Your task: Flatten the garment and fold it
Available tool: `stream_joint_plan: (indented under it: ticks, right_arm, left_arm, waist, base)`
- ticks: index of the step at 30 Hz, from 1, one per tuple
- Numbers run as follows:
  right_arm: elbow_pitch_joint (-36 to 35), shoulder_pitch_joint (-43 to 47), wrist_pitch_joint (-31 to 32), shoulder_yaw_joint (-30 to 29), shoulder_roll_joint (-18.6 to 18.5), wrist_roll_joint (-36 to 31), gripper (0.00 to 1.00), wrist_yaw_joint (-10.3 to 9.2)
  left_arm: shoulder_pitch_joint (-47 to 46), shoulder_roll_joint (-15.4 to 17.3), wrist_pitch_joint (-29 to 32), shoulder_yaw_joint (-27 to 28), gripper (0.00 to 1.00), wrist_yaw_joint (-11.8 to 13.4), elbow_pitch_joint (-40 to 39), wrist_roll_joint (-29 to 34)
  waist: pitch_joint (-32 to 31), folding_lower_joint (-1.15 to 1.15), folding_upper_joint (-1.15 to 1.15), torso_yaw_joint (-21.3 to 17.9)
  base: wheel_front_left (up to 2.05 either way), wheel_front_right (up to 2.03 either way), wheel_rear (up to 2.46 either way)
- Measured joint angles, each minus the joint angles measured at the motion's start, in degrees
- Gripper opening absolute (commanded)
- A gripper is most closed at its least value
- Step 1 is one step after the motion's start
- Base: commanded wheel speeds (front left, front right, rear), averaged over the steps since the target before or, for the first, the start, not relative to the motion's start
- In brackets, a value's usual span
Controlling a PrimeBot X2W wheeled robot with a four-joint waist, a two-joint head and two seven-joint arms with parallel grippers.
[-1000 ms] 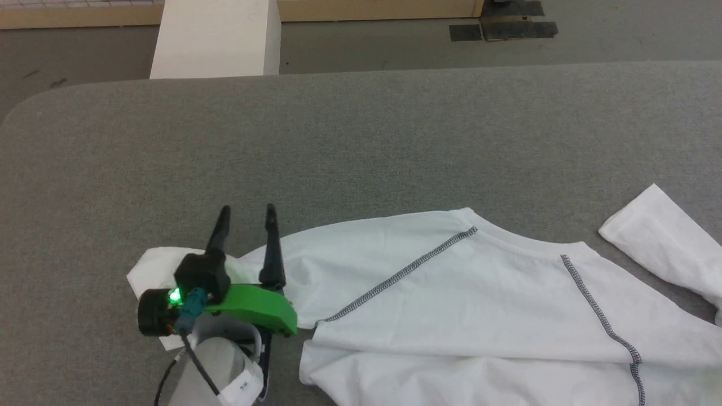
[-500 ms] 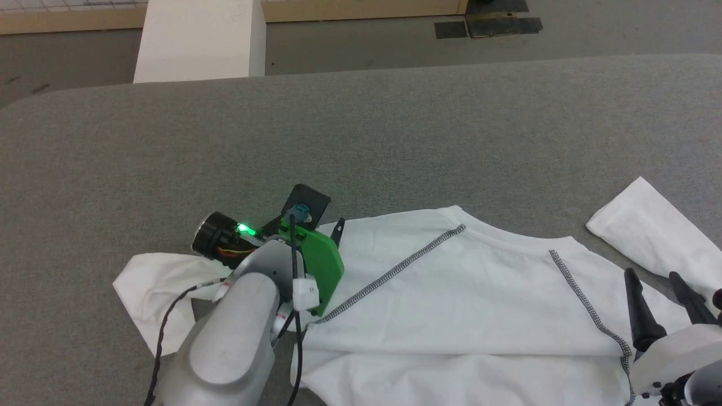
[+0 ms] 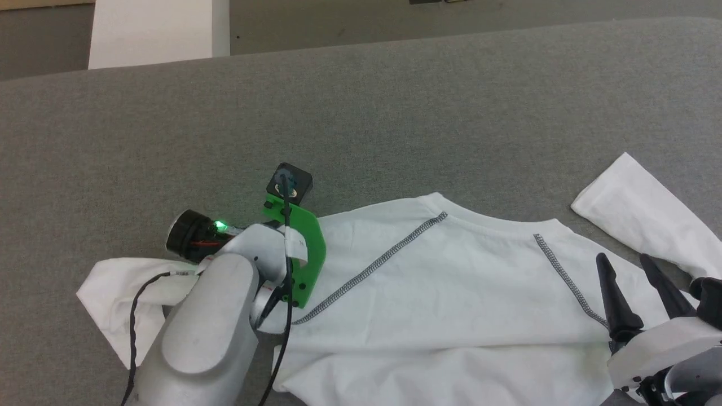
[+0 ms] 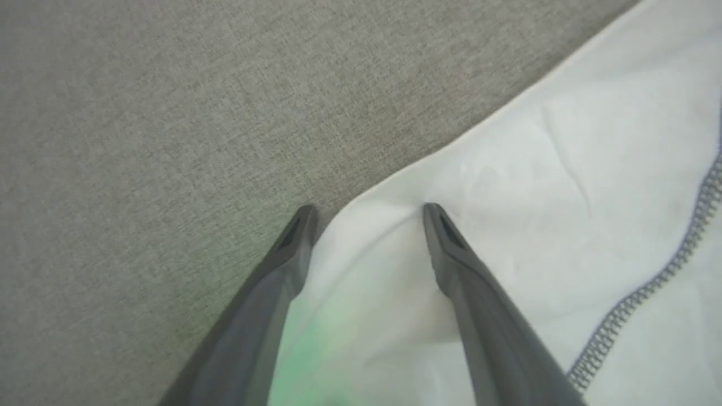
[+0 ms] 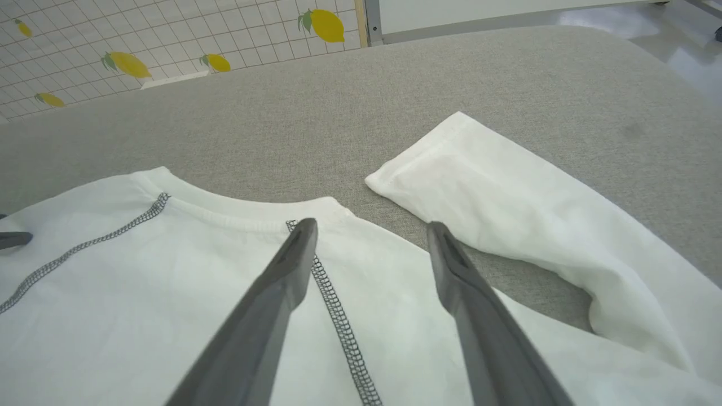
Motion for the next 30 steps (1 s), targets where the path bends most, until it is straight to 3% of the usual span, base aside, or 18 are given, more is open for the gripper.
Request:
stream_joint_plan:
  ticks: [1,2,7,13,16,21,26,30]
  right_arm:
    - [0.02,0.00,-0.01,0.01,-0.11,0.14,1.00,0.00]
    - [0.07,0.00,-0.03,0.01,-0.20,0.20,1.00,0.00]
    - [0.22,-0.47,-0.51,0.36,-0.25,0.54,1.00,0.00]
    - [0.19,-1.31,-1.58,1.33,-1.24,0.74,1.00,0.00]
    - [0.23,-1.57,-1.57,2.12,-2.18,0.34,1.00,0.00]
    - [1.64,-3.79,-0.26,4.38,-5.92,-1.88,1.00,0.00]
    - [7.08,-9.48,6.21,8.03,-12.04,-2.76,1.00,0.00]
    - [12.37,-14.63,12.21,13.37,-17.19,0.15,1.00,0.01]
  left_arm:
    - [0.04,0.01,1.29,-0.01,0.18,-0.10,-0.33,-1.26]
    - [0.09,0.07,2.30,-0.02,0.00,-0.26,-0.94,-2.04]
    - [0.74,0.68,-0.69,0.19,0.00,0.43,-3.55,-1.96]
    - [3.25,2.46,-10.56,5.47,0.00,6.91,-4.14,-1.23]
    - [5.71,2.90,-12.74,7.99,0.00,8.90,-4.43,-2.36]
    - [10.21,3.07,-13.56,10.49,0.00,10.65,-5.58,-4.86]
    - [11.45,2.54,-14.00,9.85,0.00,10.57,-6.54,-5.76]
    - [11.28,1.54,-14.32,9.07,0.00,10.35,-6.20,-5.89]
  waist:
    - [0.19,0.00,0.00,-0.19]
    - [0.34,0.00,0.00,-0.35]
    - [0.42,0.00,0.00,-0.21]
    - [-0.33,0.00,0.00,0.99]
    - [-0.92,0.00,0.00,1.74]
    - [-1.65,0.00,0.00,3.30]
    - [-1.69,0.00,0.00,5.26]
    - [-1.15,0.00,0.00,6.77]
  base:
    - [0.00,0.00,0.00]
    - [0.00,0.00,0.00]
    - [0.00,0.00,0.00]
    - [0.00,0.00,0.00]
    - [0.00,0.00,0.00]
    - [0.00,0.00,0.00]
    - [0.00,0.00,0.00]
    - [0.00,0.00,0.00]
